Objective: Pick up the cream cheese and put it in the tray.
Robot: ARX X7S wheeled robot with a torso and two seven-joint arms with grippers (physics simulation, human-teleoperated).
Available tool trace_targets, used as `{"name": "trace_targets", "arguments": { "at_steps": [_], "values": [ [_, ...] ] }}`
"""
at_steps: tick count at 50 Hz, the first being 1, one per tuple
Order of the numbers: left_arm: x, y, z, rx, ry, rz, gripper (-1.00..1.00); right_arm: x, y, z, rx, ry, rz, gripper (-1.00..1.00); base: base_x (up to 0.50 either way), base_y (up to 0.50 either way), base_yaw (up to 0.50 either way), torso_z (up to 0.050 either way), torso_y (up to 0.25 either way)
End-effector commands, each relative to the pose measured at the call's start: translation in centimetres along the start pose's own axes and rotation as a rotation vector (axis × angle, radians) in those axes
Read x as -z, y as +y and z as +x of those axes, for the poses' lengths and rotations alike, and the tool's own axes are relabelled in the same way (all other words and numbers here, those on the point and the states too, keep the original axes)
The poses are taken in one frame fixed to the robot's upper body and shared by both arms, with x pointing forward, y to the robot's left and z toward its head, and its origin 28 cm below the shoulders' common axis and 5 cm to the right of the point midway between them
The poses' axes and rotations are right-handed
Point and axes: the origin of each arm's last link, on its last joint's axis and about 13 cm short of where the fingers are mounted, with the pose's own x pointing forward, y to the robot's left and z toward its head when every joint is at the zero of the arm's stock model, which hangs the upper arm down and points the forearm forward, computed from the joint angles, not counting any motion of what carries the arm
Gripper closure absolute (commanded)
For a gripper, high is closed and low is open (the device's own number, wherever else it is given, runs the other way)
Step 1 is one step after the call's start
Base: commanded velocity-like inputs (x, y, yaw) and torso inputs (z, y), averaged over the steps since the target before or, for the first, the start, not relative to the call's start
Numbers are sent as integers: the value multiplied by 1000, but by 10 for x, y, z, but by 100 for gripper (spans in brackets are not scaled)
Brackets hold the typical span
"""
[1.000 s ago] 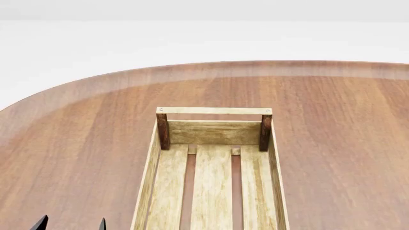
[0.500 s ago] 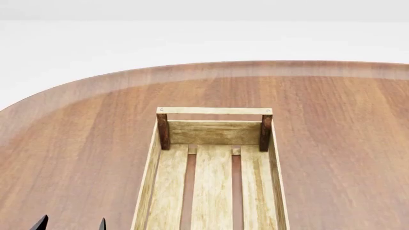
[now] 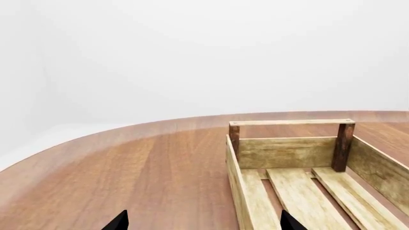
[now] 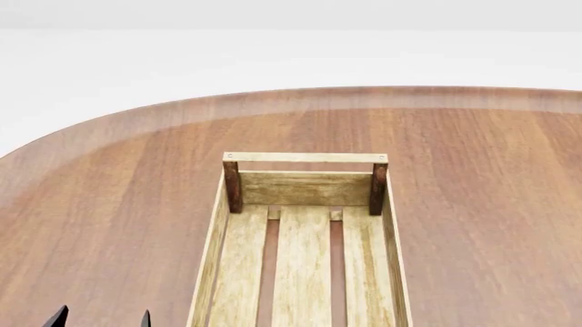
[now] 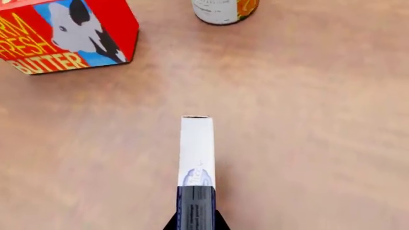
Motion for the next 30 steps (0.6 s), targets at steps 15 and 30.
{"name": "trace_targets", "arguments": {
  "at_steps": [15,30],
  "values": [
    [0,0,0,-2,1,2,-100,-48,17,-63,-188,-190,-47,100,0,0,0,0,0],
    [1,0,0,-4,3,7,-100,-72,35,-95,-316,-291,-96,100,0,0,0,0,0]
  ]
}}
